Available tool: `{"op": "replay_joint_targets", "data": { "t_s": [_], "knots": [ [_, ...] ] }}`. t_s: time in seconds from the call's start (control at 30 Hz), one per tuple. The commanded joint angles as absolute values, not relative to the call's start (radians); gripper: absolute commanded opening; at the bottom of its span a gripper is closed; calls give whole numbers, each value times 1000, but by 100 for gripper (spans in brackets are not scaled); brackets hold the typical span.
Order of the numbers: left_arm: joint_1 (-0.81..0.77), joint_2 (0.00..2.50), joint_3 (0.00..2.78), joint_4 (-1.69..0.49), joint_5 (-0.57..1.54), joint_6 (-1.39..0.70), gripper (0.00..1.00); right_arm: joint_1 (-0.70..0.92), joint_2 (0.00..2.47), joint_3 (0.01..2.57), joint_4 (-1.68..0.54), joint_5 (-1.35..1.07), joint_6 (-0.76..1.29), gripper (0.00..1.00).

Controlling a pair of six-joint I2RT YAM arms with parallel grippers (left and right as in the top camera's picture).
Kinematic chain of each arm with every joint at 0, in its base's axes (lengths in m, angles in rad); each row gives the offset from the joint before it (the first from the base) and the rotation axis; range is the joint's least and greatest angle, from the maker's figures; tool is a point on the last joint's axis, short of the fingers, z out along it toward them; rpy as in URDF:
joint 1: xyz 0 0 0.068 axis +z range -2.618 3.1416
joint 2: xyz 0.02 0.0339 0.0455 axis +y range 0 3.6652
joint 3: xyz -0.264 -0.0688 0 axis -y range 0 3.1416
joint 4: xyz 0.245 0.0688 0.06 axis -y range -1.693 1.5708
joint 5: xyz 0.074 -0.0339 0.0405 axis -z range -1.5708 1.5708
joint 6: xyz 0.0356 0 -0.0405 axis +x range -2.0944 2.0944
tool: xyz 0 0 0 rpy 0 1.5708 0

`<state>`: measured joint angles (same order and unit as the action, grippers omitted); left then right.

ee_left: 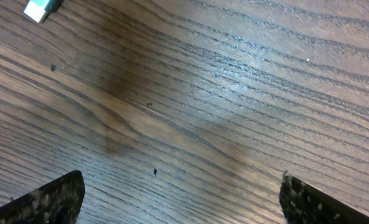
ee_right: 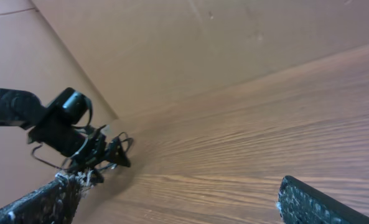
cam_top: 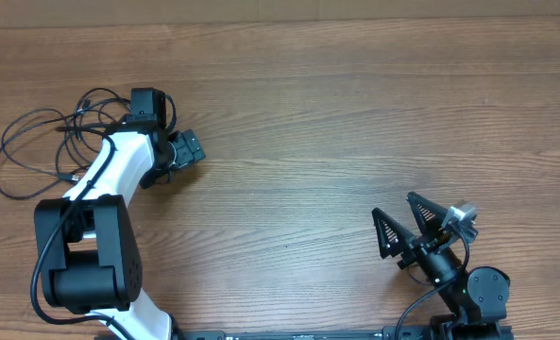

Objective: Untangle cables

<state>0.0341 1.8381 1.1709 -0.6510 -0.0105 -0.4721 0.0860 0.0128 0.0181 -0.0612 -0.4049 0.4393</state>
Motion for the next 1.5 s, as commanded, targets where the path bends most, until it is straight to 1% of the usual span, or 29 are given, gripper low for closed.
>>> {"op": "replay_joint_targets", "data": {
  "t_s": [0.0, 0.13, 0.17, 1.3, 1.47],
  "knots": [
    [32, 1812, 1163, -650, -3, -464, 99, 91, 2, 8, -59, -280, 383, 100],
    [32, 1812, 1163, -650, -3, -464, 100, 91, 2, 8, -73, -154, 329, 100],
    [32, 1812, 1163, -650, -3, -464, 100, 91, 2, 8, -73, -154, 302, 100],
    [29, 1813, 1163, -650, -3, -464, 100, 91, 2, 8, -72, -158, 306, 100],
    [-4, 1784, 1163, -649, -3, -464, 100, 91, 2, 8, -72, -158, 306, 100]
  ]
}}
